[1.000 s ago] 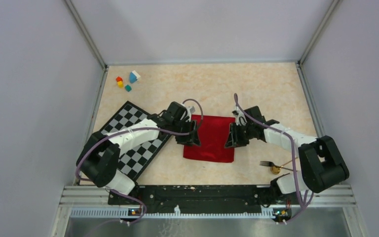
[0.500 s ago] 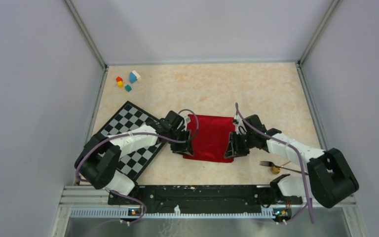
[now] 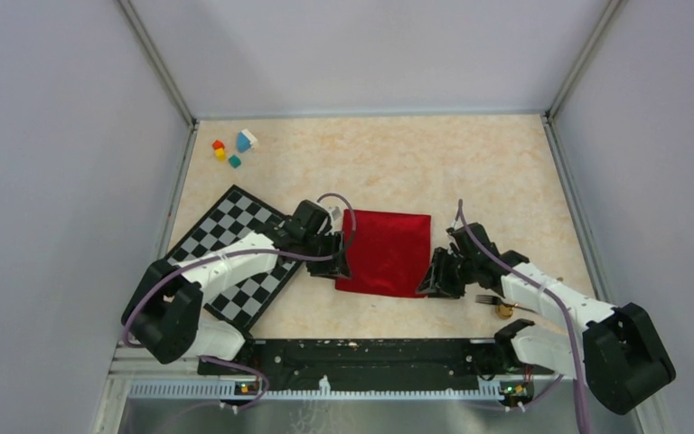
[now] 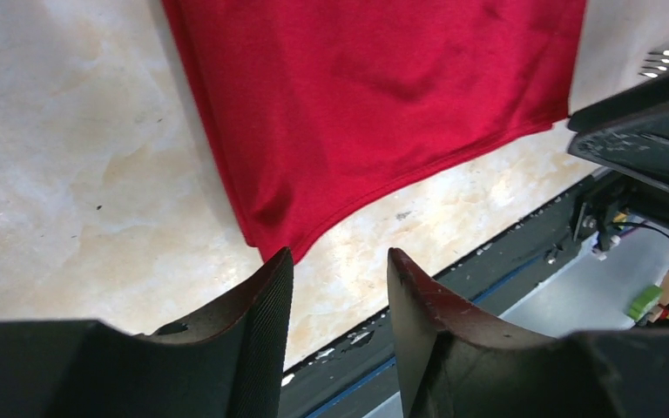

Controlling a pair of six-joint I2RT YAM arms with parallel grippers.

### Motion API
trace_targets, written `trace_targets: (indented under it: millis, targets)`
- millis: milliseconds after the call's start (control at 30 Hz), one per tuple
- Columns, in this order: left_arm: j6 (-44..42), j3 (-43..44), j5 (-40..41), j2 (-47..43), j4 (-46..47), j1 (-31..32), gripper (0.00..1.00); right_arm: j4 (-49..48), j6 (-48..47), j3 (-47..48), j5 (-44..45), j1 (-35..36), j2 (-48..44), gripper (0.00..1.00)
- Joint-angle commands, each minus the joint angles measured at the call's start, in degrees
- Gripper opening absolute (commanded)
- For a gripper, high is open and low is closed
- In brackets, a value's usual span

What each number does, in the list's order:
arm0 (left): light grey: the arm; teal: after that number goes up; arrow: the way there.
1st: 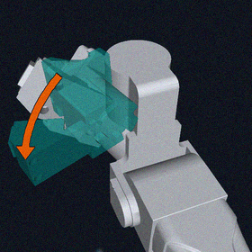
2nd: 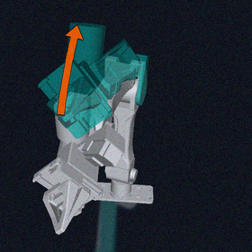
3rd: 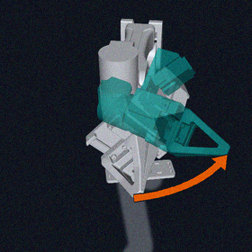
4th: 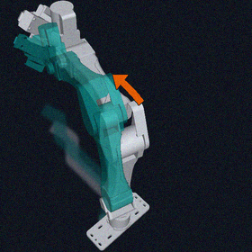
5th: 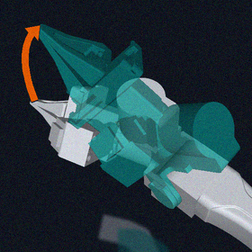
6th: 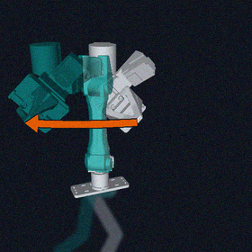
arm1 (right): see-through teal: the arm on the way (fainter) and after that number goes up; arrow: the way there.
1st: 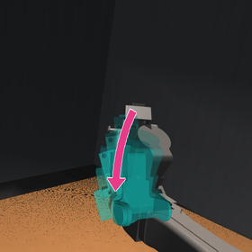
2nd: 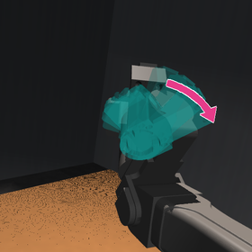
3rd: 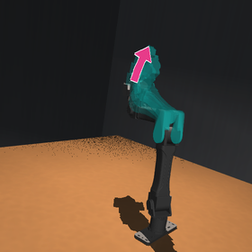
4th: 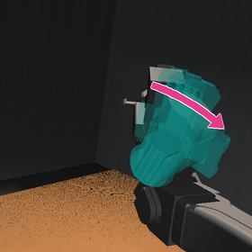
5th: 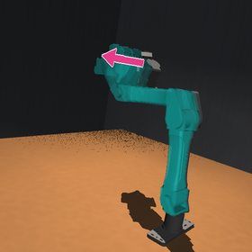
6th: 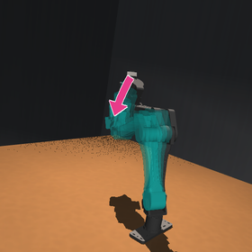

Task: Fold the napkin into a case and place the utensils inside
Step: Pick up the square-folded napkin from the center of the board.

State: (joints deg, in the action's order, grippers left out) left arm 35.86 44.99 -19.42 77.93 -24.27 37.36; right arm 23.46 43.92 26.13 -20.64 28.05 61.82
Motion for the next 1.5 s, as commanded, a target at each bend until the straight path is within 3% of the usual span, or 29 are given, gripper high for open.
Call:
trace_targets:
  millis: [0,267,500,733,1067,1300,1467]
  targets:
    - [-0.1,-1.4,2.6,0.5,0.1,-0.4,0.49,-1.2,2.7,-2.7,1.5,0.8,-3.0,0.41]
    - [1.4,-3.9,3.3,-0.3,0.8,-0.8,0.57,-12.9,15.1,-10.3,0.9,0.7,-5.1,0.41]
    - [2.0,-4.8,2.1,0.8,2.5,-0.8,0.50,-16.1,24.1,-14.3,3.3,0.8,-7.9,0.39]
    - [2.8,-6.0,1.7,0.2,3.2,-0.8,0.44,-17.7,27.1,-15.3,4.3,0.8,-7.2,0.32]
    - [3.4,-6.9,1.1,-0.2,3.4,-0.8,0.44,-16.2,27.4,-15.0,3.9,0.8,-8.2,0.10]
    - [3.4,-6.5,1.0,-0.3,2.9,-0.8,0.46,-14.7,27.7,-14.7,3.5,0.8,-10.0,0.00]
    - [3.7,-6.3,0.3,-0.2,2.8,-0.7,0.52,-13.7,28.0,-14.5,3.1,0.8,-11.2,0.00]
